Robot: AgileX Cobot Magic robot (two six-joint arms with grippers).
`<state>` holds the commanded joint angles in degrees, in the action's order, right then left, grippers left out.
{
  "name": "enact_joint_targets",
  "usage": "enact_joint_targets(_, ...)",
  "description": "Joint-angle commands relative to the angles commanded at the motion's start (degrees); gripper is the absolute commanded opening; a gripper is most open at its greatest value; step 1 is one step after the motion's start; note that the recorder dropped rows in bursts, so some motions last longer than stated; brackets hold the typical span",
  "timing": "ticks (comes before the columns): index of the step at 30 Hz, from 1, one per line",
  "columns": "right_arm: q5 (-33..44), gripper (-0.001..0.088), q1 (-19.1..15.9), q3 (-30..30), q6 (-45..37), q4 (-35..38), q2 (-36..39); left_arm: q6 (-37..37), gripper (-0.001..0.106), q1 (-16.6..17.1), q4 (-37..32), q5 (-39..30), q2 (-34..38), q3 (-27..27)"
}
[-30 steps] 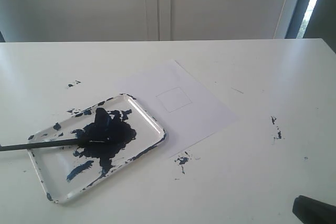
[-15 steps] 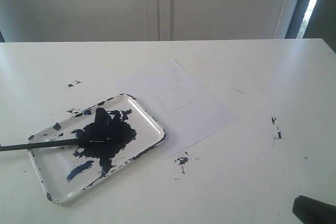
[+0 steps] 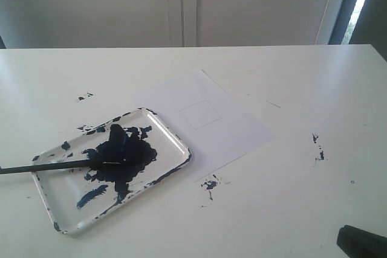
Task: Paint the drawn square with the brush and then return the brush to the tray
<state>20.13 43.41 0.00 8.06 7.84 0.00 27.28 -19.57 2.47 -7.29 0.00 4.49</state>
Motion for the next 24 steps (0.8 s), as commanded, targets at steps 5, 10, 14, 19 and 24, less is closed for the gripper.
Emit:
enact_joint_targets(5,0.00,0.0000,0.00,0.00,0.00,0.00,0.00,-4.67,0.005,0.00,0.00,0.00,4.74,7.66)
enact_joint_targets(10,0.00,0.0000,0.00,0.00,0.00,0.00,0.00,-6.63,0.005,0.00,0.00,0.00,19.54,15.03)
enact_joint_targets(14,0.00,0.0000,0.00,0.00,0.00,0.00,0.00,-9.37,0.005,0.00,0.00,0.00,31.44,20.25)
enact_joint_targets(19,0.00,0.0000,0.00,0.00,0.00,0.00,0.00,-14.41,0.005,0.00,0.00,0.12,45.10,25.16)
enact_joint_targets(24,0.00,0.0000,0.00,0.00,0.00,0.00,0.00,-16.55,0.005,0.11,-0.52,-0.28,53.91,28.11)
